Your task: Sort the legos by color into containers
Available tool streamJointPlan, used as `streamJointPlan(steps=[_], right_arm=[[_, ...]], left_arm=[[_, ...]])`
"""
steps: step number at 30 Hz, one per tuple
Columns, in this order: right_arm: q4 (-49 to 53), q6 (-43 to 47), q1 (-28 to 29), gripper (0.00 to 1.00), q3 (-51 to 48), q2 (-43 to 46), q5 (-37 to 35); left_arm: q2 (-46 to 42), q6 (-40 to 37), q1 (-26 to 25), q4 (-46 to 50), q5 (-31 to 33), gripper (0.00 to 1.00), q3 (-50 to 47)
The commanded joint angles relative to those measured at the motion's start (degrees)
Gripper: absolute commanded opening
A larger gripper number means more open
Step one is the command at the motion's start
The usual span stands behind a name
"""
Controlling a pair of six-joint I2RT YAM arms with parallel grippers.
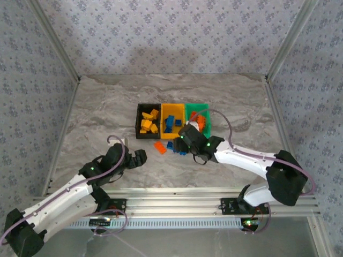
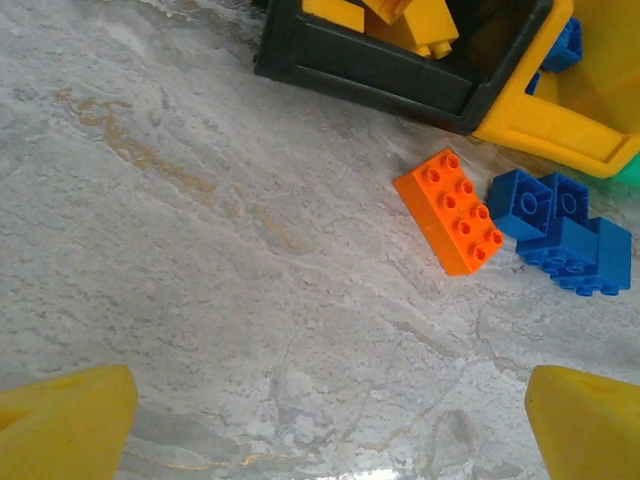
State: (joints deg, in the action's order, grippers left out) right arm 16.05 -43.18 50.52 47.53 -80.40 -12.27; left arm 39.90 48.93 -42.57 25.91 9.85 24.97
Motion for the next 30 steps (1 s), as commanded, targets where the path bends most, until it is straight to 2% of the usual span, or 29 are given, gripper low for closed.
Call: streamJointPlan(steps=[1,11,21,30], right_arm=[[-1.25,-4.17,-0.75,0.73,-1.85,-2.70,2.00],[-8.44,-5.56,-3.26,0.71,-2.55,-8.10,1.17],[-6.24,-6.41,-4.95,0.66,-1.92,-12.19,1.64],[-0.74,-10.23,-4.08,0.55,-8.20,-6.40,-0.43]], left_arm=[[1.00,-0.76,0.46,-2.43,-1.32,1.00,-0.13],[0.44,-0.14,0.40,-2.35,-2.19,1.00,-0.70],[0.43,0.12,0.45,-3.15,-2.07,1.00,-1.69],[0.35,0.09,0.48,-3.10,-1.96,1.00,-2.16]])
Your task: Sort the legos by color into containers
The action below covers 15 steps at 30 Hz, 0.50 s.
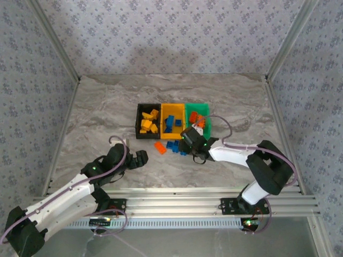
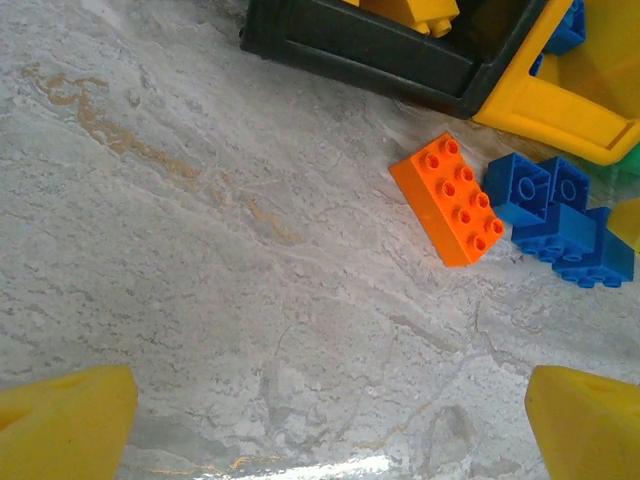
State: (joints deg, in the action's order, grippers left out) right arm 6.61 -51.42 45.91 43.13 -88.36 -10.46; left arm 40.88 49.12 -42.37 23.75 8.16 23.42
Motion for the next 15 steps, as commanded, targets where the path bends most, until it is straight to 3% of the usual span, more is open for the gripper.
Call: streamJointPlan(steps=[1,7,11,15], right_arm=[[9.44,-2.11,0.69,0.55,-4.77,3.22,-2.99],[9.07,1.25,1.95,0.59,-6.20,10.07,-4.30],[7.69,3.59,3.06,0.70,-3.88,9.20,-4.63],[8.68,3.00,2.70,0.69,-2.28,4.48,-3.66]], left_arm=[[-0.68,-0.08,0.34,-0.98,-0.32,1.00,-0.80],[-0.54,0.41,0.43,-2.21,-0.51,1.00,-1.98],[-0.27,0.36,0.37,-2.43,-0.60,1.00,-1.76],[-0.28,0.13,0.43,-2.04,-0.60,1.00,-1.36]])
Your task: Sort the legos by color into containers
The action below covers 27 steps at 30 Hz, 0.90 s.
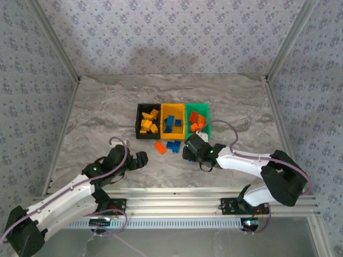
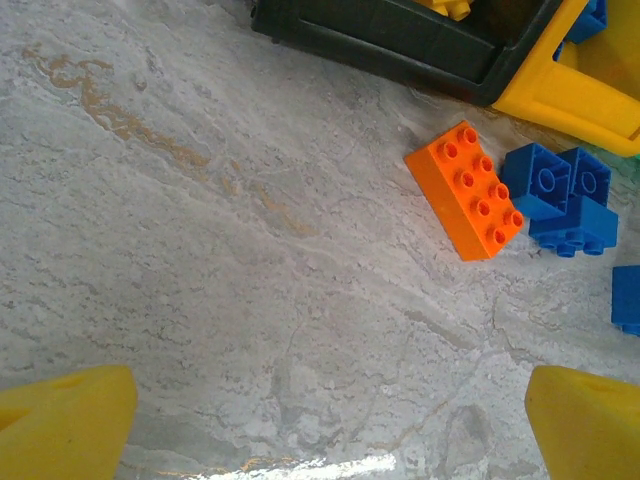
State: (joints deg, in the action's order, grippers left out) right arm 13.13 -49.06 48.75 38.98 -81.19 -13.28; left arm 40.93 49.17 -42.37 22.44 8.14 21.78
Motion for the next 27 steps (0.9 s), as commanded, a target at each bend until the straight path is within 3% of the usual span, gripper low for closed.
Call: streamJointPlan(steps=[1,6,11,17,27], right_arm=[[1.99,0.37,-0.10,0.67,1.73,-3.65,-0.52],[1.15,-0.02,0.06,0.47,1.06,-5.02,0.27],[2.34,3.14,0.60,0.27,2.99,-0.86,-0.26],[4.06,10.06,-0.03,0.25,13.78,-0.07,1.47],[6.00,15.60,-6.13,0.28,35.38,-18.98,2.00]], left_arm=[[-0.41,0.10,0.49,-0.64,-0.58,1.00,0.24],[-0.53,-0.04,0.59,-0.49,-0.35,1.00,0.23],[-0.59,-0.25,0.65,-0.31,-0.29,1.00,0.46],[-0.50,-0.21,0.78,-0.30,-0.04,1.00,0.55],[-0.02,-0.97,0.80,0.32,-0.06,1.00,1.41]])
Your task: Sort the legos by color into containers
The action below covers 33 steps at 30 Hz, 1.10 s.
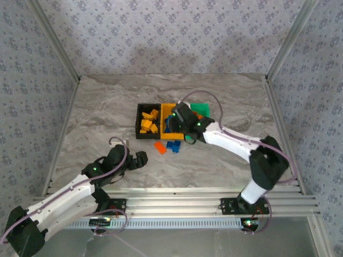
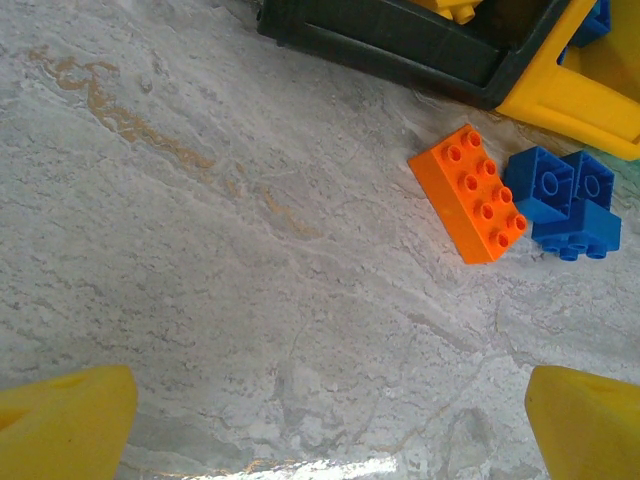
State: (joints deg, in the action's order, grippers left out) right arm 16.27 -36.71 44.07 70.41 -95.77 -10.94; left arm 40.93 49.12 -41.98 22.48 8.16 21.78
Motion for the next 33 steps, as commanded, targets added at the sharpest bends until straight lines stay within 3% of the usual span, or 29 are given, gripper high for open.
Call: streamJointPlan(steps=[1,7,13,15,19,27,33], right_arm=[[3.36,3.47,-1.90,0.28,5.94,-6.35,-0.61],[5.50,4.51,-3.44,0.32,14.93,-14.12,-1.55],[6.05,3.36,-4.10,0.61,17.04,-14.80,-1.28],[5.68,3.24,-4.17,0.66,16.61,-13.33,-1.19],[2.52,2.68,-4.08,0.70,11.80,-6.67,-1.21],[-3.60,-1.30,-2.91,0.71,-7.66,10.38,-2.12],[-3.26,-2.64,-2.33,0.71,-16.94,21.59,-3.40]], left_arm=[[0.32,-1.36,0.32,0.48,-0.04,1.00,1.91],[5.08,-4.25,0.34,-0.30,-0.36,1.00,4.82],[12.14,-6.21,0.24,-4.16,-0.87,1.00,7.97],[14.45,-6.39,0.15,-5.32,-1.03,1.00,9.23],[19.26,-6.76,-1.32,-7.97,0.65,0.96,12.14],[33.62,-6.55,-4.25,-14.23,7.15,0.86,18.68],[43.95,-5.07,-4.33,-15.38,9.36,0.73,23.39]])
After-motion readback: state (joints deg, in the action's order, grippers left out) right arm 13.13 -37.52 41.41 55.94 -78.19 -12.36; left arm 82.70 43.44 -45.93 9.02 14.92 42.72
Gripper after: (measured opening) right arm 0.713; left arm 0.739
